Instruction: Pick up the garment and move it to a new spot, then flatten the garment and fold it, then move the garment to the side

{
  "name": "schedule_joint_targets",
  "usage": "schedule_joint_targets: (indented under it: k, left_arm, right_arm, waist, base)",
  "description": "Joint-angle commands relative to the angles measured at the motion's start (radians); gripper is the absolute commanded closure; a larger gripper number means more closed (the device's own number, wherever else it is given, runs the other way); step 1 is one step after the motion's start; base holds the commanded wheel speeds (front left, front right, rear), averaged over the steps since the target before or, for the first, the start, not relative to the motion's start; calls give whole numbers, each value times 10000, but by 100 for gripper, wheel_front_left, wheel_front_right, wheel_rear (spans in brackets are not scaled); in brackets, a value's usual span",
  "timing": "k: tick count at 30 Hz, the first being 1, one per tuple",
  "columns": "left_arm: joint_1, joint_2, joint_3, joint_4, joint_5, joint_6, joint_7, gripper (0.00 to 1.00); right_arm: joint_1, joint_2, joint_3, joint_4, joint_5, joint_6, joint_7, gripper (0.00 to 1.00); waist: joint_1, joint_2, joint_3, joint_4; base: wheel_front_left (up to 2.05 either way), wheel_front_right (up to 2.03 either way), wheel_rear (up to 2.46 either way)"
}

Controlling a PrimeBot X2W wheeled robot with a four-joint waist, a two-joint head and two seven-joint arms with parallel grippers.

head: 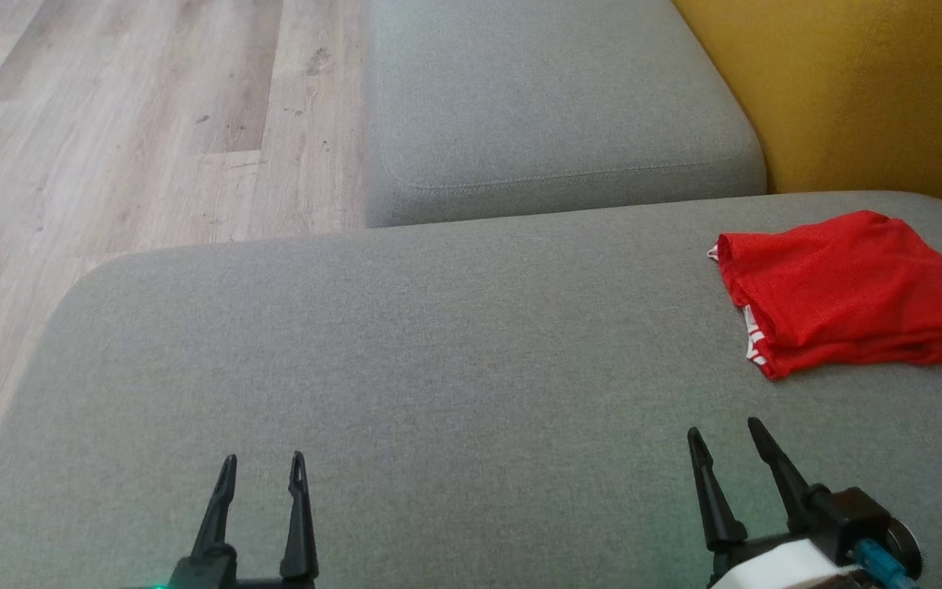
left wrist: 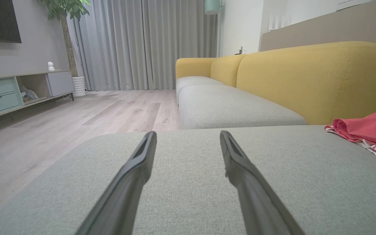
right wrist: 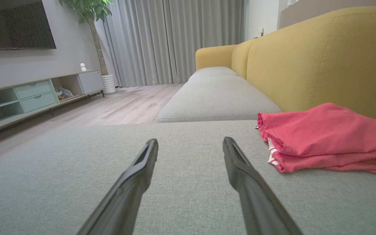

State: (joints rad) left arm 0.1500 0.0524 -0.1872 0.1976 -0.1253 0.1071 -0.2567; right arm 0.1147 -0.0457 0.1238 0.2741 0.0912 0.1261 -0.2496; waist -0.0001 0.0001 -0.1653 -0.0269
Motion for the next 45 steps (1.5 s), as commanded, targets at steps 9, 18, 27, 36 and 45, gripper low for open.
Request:
schedule_joint_targets:
  k: [9,18,27,36,45]
  left_arm:
    - [3,-2,1,324,-119,-42,55,100]
    - [-173,-3,199,343,-1092,-192,303,100]
    - [-364,-5,428,335,-2284,-381,583,100]
    - [-550,-6,646,344,-3354,-551,846,100]
    - [-738,-8,866,356,-4423,-722,1112,100]
  right_arm:
    - [56,5,23,201,278,-1,16,100]
    - [-98,-49,-85,168,1331,2,216,100]
    - [-292,-103,-213,140,2590,6,456,100]
    - [-454,-140,-339,101,3711,9,680,100]
    - [-615,-169,-475,61,4823,12,911,100]
  waist:
    - [2,-1,37,-9]
    - [2,-1,145,11]
    - [2,-1,278,33]
    - [2,-1,398,53]
    - [2,-1,518,73]
  base:
    - [0,0,0]
    - [0,0,0]
    - [0,0,0]
    - [0,0,0]
    - [0,0,0]
